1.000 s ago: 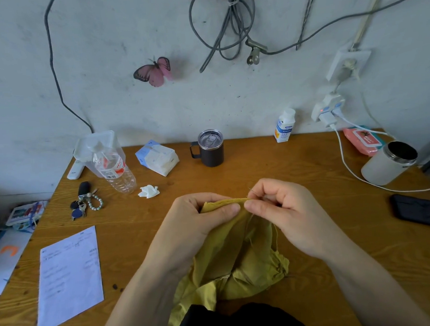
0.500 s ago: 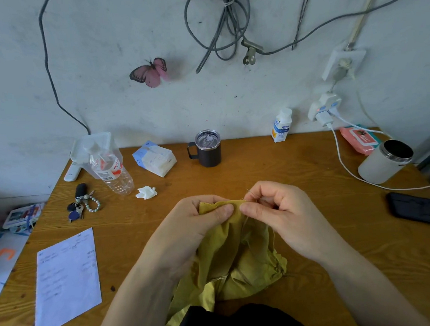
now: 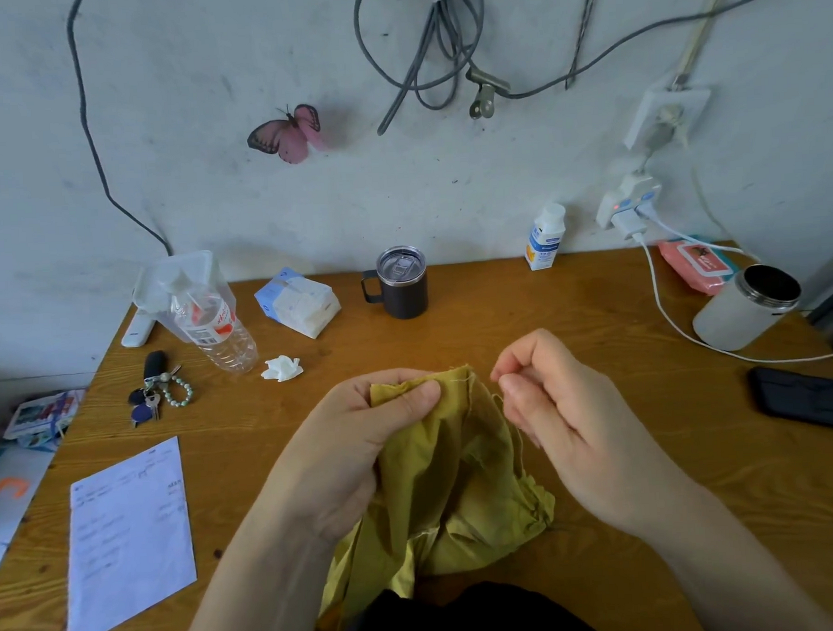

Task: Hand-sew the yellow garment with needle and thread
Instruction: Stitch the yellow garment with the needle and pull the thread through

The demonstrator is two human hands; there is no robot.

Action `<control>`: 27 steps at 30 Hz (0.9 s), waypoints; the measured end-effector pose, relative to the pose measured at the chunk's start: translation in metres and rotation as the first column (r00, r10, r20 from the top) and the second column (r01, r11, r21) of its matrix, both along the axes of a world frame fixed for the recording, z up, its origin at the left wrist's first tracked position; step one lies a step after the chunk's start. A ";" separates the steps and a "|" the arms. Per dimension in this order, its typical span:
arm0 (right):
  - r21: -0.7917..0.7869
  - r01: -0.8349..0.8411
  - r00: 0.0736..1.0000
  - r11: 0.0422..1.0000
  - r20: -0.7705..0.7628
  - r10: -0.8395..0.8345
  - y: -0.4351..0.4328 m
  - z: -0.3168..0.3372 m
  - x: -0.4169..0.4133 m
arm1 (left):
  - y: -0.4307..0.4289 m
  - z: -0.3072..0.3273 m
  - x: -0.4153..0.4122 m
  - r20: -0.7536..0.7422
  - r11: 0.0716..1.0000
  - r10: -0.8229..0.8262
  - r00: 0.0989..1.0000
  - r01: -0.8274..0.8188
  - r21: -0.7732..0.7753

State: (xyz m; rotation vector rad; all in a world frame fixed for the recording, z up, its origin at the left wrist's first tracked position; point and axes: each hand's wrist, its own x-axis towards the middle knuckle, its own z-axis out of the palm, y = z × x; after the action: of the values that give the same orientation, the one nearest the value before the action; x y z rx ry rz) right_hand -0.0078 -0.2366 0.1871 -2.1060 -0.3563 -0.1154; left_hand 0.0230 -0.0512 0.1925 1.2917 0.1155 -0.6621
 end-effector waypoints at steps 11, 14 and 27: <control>-0.168 0.044 0.987 0.985 0.161 -0.017 0.005 0.007 -0.001 | -0.002 0.003 -0.005 0.118 0.998 0.022 0.993 -0.029 0.055; -0.173 0.043 0.988 0.984 0.155 -0.016 0.005 0.007 0.000 | -0.002 0.004 -0.005 0.129 0.997 0.010 0.992 -0.020 0.073; -0.139 -0.038 0.997 0.990 -0.071 0.028 0.001 0.009 0.005 | -0.006 0.004 -0.006 0.266 0.959 -0.032 0.964 -0.045 0.278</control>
State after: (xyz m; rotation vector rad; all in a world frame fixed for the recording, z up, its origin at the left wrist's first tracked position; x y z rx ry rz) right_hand -0.0029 -0.2356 0.1960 -2.2353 -0.3665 0.0022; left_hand 0.0167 -0.0575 0.1962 1.6449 -0.0088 -0.4691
